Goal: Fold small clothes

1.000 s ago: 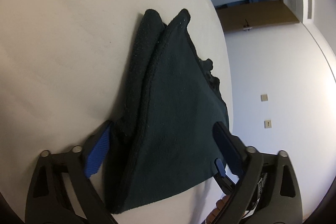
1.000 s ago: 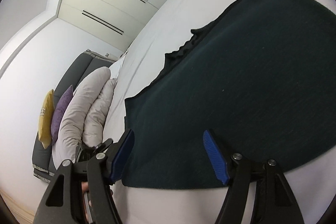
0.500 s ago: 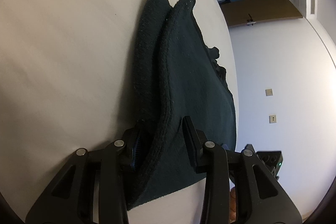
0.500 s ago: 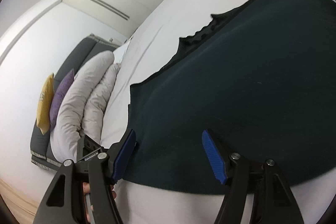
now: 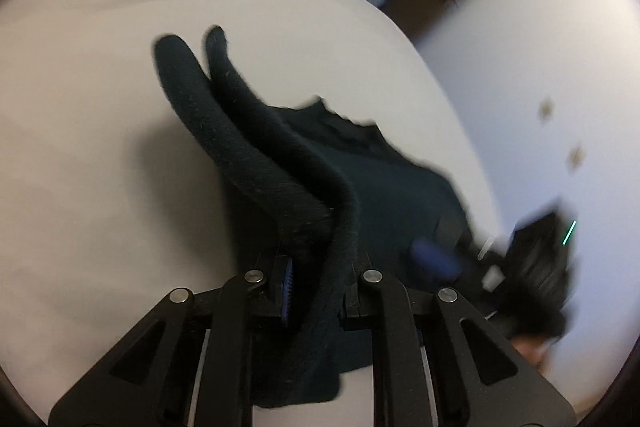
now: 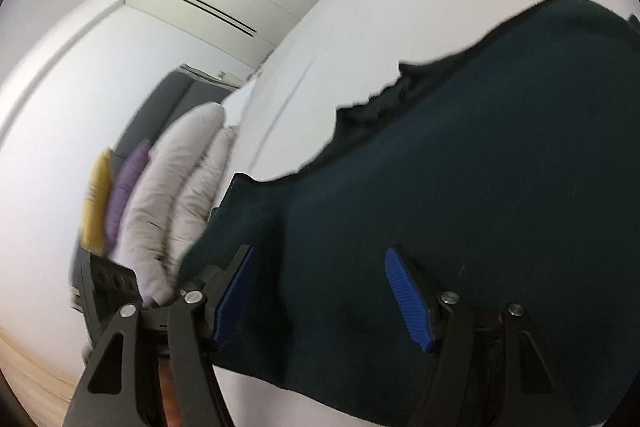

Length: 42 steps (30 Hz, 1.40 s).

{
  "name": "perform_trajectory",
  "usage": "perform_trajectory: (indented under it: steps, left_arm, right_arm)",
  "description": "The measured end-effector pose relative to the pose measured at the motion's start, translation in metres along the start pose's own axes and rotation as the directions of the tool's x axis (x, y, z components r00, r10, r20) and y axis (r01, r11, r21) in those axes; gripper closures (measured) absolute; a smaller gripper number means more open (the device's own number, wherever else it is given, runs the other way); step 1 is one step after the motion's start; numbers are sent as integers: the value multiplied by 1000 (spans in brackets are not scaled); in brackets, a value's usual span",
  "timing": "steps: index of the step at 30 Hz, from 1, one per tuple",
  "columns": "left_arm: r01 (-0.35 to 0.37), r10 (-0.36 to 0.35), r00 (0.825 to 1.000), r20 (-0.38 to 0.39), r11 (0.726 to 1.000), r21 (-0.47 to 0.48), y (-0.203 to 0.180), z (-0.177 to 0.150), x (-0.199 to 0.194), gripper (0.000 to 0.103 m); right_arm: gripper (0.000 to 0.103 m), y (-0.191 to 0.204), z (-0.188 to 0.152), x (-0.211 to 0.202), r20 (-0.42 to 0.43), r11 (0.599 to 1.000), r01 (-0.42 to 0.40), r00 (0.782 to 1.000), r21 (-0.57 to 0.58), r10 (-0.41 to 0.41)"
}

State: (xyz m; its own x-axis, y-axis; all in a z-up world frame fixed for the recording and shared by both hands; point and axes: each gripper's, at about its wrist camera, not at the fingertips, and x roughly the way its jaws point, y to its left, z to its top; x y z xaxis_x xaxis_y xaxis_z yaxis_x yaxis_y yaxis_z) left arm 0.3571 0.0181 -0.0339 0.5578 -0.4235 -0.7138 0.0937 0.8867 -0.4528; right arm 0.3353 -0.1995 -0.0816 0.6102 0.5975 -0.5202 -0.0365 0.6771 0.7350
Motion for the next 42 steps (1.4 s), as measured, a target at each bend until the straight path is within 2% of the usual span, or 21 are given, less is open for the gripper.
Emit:
perform_trajectory:
  steps: [4, 8, 13, 15, 19, 22, 24, 26, 28, 30, 31, 32, 33, 34, 36, 37, 38, 40, 42]
  left_arm:
    - [-76, 77, 997, 1, 993, 92, -30, -30, 35, 89]
    - [-125, 120, 992, 40, 977, 172, -44, -38, 45, 89]
    - [-221, 206, 975, 80, 925, 310, -64, -44, 51, 89]
    - [-252, 233, 968, 97, 903, 348, -75, -48, 58, 89]
    - [-283, 252, 959, 129, 880, 381, -87, -54, 64, 89]
    - [-311, 266, 950, 162, 846, 433, -92, -68, 59, 89]
    - [-279, 239, 960, 147, 870, 407, -84, -66, 54, 89]
    - [-250, 218, 967, 129, 901, 354, -74, -59, 50, 89]
    - [-255, 223, 966, 132, 906, 338, -73, -53, 48, 89]
    - [-299, 260, 954, 150, 873, 385, -88, -50, 53, 89]
    - [-329, 291, 944, 154, 824, 461, -109, -51, 63, 89]
    - [-349, 328, 934, 142, 755, 555, -129, -56, 78, 89]
    - [-372, 366, 918, 150, 671, 641, -138, -66, 85, 89]
    - [-399, 387, 902, 192, 578, 711, -156, -77, 99, 89]
    - [-428, 410, 883, 228, 505, 749, -166, -84, 109, 89]
    - [-443, 409, 877, 253, 481, 756, -169, -88, 110, 89]
    - [-441, 400, 881, 252, 504, 743, -166, -89, 108, 89]
    - [-428, 388, 891, 235, 546, 720, -159, -86, 104, 89]
    - [-420, 362, 898, 248, 545, 725, -153, -87, 98, 89]
  right_arm:
    - [28, -7, 21, 11, -133, 993, -106, 985, 56, 112]
    - [26, -6, 26, 32, -195, 992, -121, 973, 41, 126]
    - [26, 5, 28, 64, -257, 984, -165, 950, 69, 177]
    - [26, 20, 28, 75, -297, 986, -165, 941, 24, 164]
    - [19, 57, 36, 87, -377, 985, -112, 924, -133, 54]
    - [19, 78, 48, 98, -426, 975, -76, 904, -207, -20]
    - [19, 85, 54, 102, -424, 970, -36, 903, -239, -71]
    - [19, 81, 56, 102, -417, 976, -15, 905, -218, -80]
    - [19, 68, 56, 96, -396, 984, -8, 916, -178, -64]
    - [19, 50, 58, 89, -386, 991, -7, 922, -132, -45]
    - [19, 41, 58, 85, -382, 994, -5, 923, -110, -38]
    - [19, 31, 59, 79, -378, 996, -3, 925, -87, -30]
    - [19, 23, 61, 73, -369, 997, -5, 929, -71, -22]
    - [19, 15, 64, 65, -357, 999, -9, 934, -54, -11]
    - [18, -2, 70, 45, -329, 999, 9, 944, -44, -23]
    - [18, -15, 74, 34, -320, 1000, 1, 948, -7, -3]
    - [18, -26, 77, 25, -321, 1000, -4, 947, 17, 9]
    - [18, -37, 83, 12, -322, 1000, -3, 947, -7, 0]
    - [18, -48, 88, 4, -319, 1000, -16, 948, 2, 15]
